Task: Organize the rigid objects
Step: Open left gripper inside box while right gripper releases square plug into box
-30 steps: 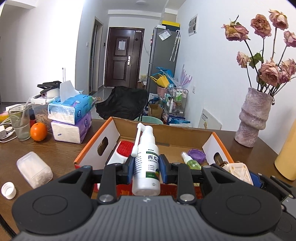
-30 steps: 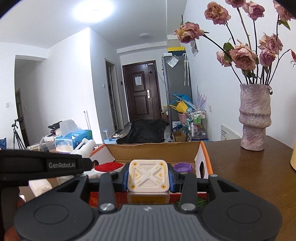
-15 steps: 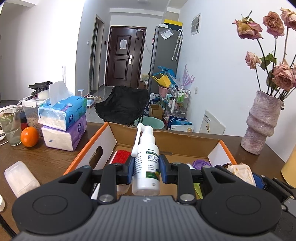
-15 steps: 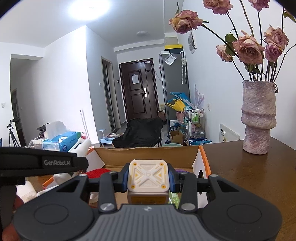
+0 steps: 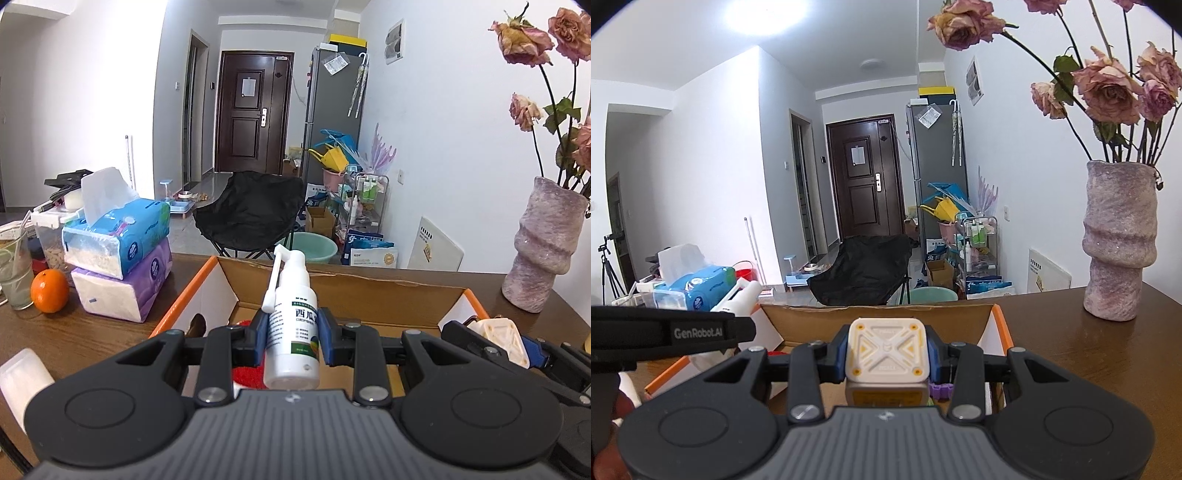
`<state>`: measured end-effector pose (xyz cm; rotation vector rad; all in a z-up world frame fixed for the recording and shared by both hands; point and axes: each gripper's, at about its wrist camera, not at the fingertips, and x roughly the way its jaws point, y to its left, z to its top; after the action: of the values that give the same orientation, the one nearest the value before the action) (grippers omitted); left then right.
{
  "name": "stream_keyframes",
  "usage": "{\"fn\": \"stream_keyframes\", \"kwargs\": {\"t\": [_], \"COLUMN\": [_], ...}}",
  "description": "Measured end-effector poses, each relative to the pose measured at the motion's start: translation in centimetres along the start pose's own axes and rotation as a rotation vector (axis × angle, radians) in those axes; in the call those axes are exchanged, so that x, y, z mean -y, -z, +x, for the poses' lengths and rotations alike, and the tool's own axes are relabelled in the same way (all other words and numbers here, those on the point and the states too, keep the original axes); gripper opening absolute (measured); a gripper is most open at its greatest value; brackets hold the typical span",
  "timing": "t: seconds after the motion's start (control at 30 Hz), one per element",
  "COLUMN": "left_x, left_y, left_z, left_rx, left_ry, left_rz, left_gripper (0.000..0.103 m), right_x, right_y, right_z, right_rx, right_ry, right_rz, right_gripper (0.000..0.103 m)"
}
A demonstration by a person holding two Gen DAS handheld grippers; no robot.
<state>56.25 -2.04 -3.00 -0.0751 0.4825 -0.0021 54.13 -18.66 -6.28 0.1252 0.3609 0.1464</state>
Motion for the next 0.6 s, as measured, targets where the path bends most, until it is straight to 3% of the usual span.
{"fn": "stream_keyframes", "kwargs": {"t": [0.6], "left_x": [-0.5], "left_y": [-0.6], "left_z": [3.6], "left_rx": [-0.057], "left_ry": [-0.056], "left_rz": [0.046], "left_gripper": [0.029], "right_x": [0.3], "right_y": [-0.6], "right_z": [3.9], "right_rx": [-0.048], "right_ry": [0.004], "right_rz": [-0.022], "right_gripper": [0.038]}}
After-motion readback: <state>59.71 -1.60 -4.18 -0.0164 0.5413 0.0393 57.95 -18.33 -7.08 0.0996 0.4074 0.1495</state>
